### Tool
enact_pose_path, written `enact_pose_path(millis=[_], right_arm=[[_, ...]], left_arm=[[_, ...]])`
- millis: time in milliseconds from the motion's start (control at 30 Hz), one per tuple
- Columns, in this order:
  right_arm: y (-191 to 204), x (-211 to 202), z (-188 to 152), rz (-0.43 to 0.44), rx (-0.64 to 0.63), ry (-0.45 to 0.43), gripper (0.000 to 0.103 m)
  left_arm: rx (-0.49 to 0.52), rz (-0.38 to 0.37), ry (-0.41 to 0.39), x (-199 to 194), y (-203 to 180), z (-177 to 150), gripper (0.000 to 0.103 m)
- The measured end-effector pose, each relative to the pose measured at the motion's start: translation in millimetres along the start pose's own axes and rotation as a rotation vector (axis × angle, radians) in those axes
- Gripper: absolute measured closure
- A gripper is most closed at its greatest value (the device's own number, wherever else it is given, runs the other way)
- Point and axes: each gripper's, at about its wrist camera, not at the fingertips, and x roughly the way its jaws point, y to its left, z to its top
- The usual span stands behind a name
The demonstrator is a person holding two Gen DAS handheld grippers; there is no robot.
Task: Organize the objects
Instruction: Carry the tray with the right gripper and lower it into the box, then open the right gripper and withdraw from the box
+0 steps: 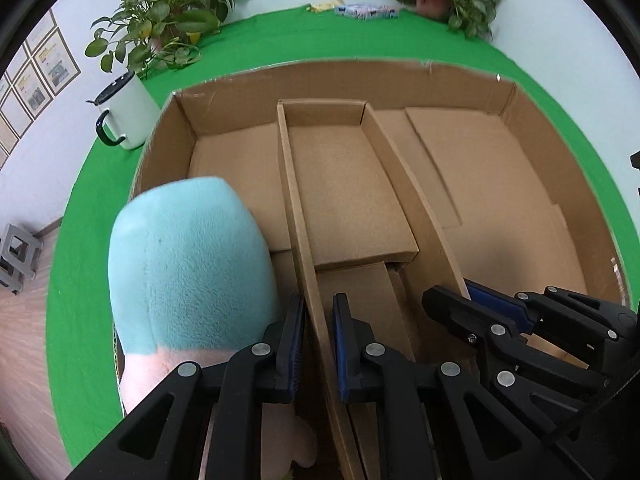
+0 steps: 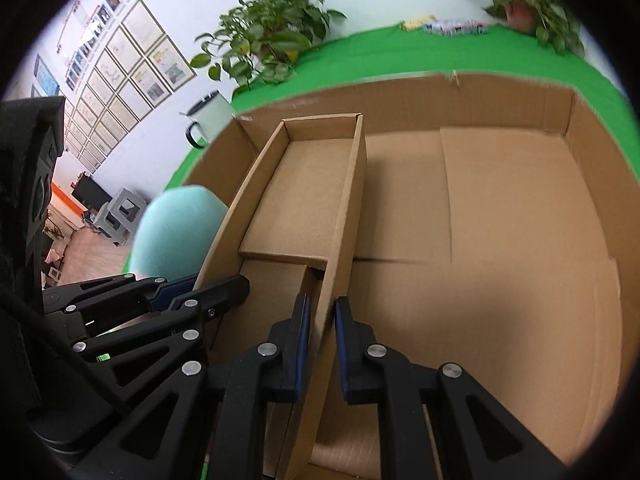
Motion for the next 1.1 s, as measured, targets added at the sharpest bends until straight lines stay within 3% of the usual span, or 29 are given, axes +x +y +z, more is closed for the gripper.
enact_pose_path(millis=[267, 433, 633, 700, 767, 833, 900, 1033, 1100], right_arm=[[4, 8, -6, 0.011, -0.017, 0.022, 0.093], [9, 7, -9, -0.006, -0.04, 0.014, 0.092], [22, 16, -7, -0.083, -0.084, 0.042, 0.089], [25, 18, -9, -0.107, -0.104, 0.043, 0.089], [26, 11, -9, -0.118, -0.12, 0.017, 0.087], [27, -11, -8, -0.129, -0.132, -0.061, 0.078], [27, -39, -11, -0.129, -0.139, -0.144, 0.046], [29, -99, -37, -0.121, -0.169, -0.292, 0.024], [25, -120, -58, -0.132, -0.158, -0.338, 0.022]], left_arm=[[0.011, -0.033, -0.029, -22, 13, -11, 0.084], [-0.038, -0.064, -0.119, -63, 34, -27, 0.084], [-0.076, -0.02, -0.222, -99, 53, -51, 0.083], [-0.071, -0.004, -0.253, -107, 56, -58, 0.078], [-0.063, 0.009, -0.301, -120, 54, -66, 0.065], [-0.059, 0.016, -0.371, -137, 51, -75, 0.052], [-0.062, 0.024, -0.442, -154, 47, -86, 0.041], [-0.066, 0.016, -0.563, -187, 32, -112, 0.028], [-0.073, 0.007, -0.613, -200, 21, -127, 0.021]])
